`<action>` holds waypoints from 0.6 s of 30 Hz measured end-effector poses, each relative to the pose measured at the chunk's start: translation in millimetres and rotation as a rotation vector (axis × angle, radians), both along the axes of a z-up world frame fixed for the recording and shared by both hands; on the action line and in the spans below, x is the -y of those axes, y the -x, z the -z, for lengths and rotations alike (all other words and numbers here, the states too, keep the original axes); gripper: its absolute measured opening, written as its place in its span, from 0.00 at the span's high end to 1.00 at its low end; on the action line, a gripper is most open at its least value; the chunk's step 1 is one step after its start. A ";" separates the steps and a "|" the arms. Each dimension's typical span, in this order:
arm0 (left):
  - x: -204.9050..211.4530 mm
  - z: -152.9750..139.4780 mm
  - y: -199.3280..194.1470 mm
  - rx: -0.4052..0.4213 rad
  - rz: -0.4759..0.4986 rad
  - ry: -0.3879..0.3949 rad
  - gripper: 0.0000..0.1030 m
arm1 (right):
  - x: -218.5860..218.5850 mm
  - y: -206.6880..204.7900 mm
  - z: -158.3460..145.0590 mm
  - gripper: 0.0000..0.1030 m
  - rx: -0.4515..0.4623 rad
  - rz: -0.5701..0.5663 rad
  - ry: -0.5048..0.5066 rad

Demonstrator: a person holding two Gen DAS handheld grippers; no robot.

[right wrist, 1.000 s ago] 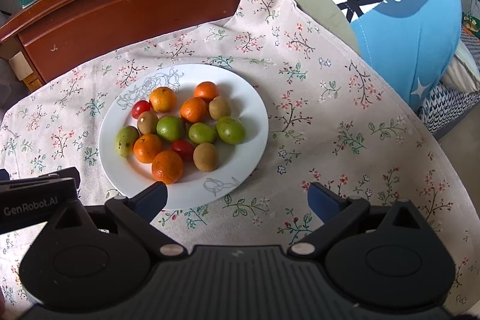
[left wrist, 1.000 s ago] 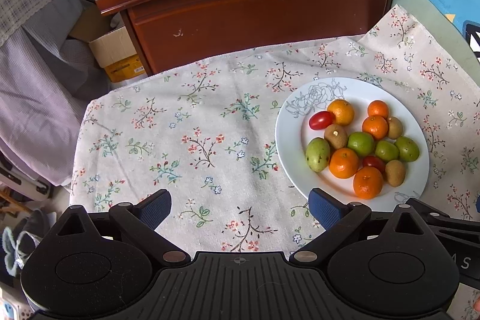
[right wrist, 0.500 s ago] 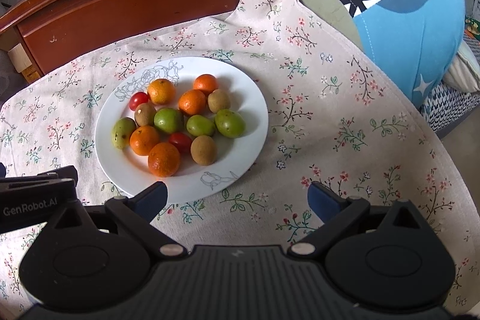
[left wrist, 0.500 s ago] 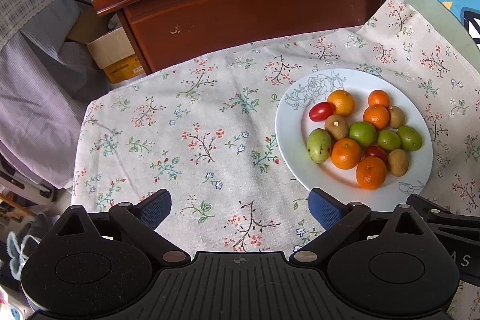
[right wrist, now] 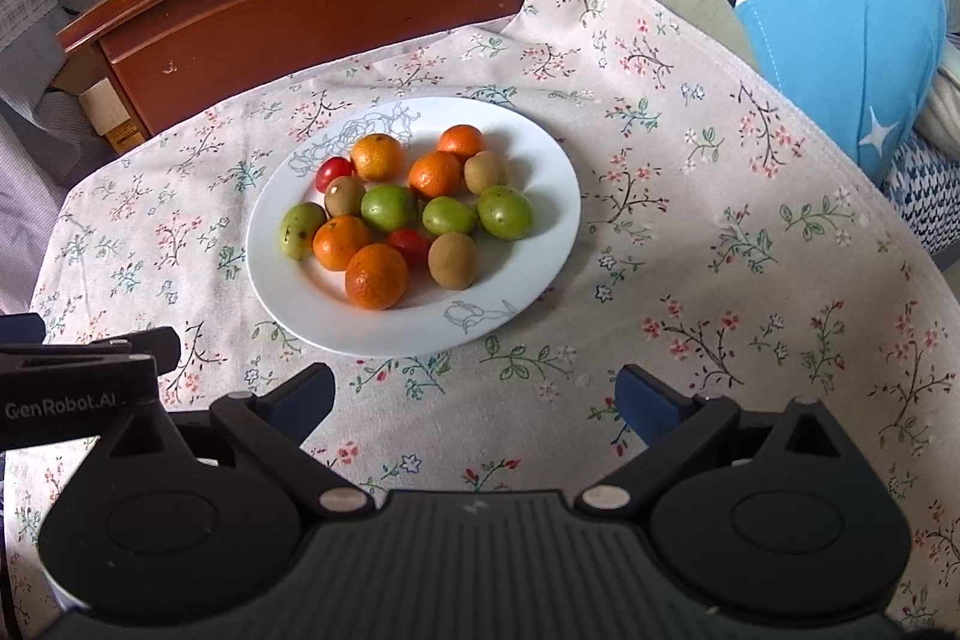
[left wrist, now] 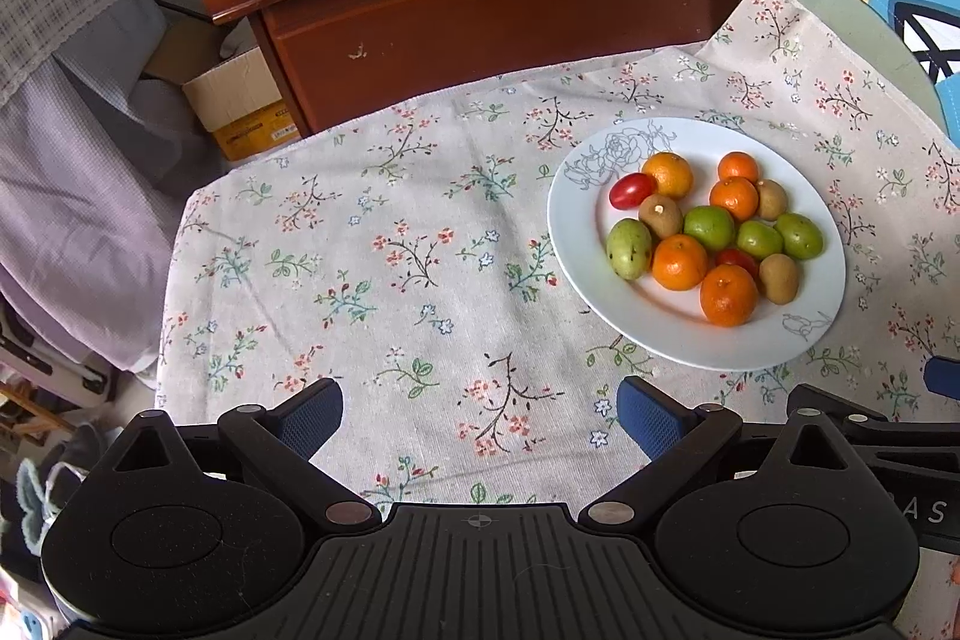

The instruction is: Organize fruits

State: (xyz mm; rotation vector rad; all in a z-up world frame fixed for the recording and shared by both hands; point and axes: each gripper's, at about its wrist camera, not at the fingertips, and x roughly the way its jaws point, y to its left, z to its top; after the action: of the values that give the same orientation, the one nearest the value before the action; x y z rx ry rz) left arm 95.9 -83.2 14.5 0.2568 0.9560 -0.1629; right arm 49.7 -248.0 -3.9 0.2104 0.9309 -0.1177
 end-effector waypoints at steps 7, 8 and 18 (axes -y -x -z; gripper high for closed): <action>-20.6 4.0 16.4 -0.023 -0.021 0.030 0.04 | -11.2 17.0 10.6 0.03 0.022 -0.094 -0.024; -24.0 4.4 18.8 -0.024 -0.028 0.032 0.04 | -14.4 20.4 13.4 0.03 0.024 -0.109 -0.020; -55.9 1.4 35.9 -0.021 -0.082 0.067 0.04 | -48.7 51.9 36.7 0.03 0.032 -0.174 0.003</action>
State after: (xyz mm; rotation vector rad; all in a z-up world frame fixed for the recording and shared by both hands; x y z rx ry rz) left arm 60.0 -27.3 13.1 0.1536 0.9782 -0.1221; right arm -2.2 -199.3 -40.6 0.1278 0.9129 0.0445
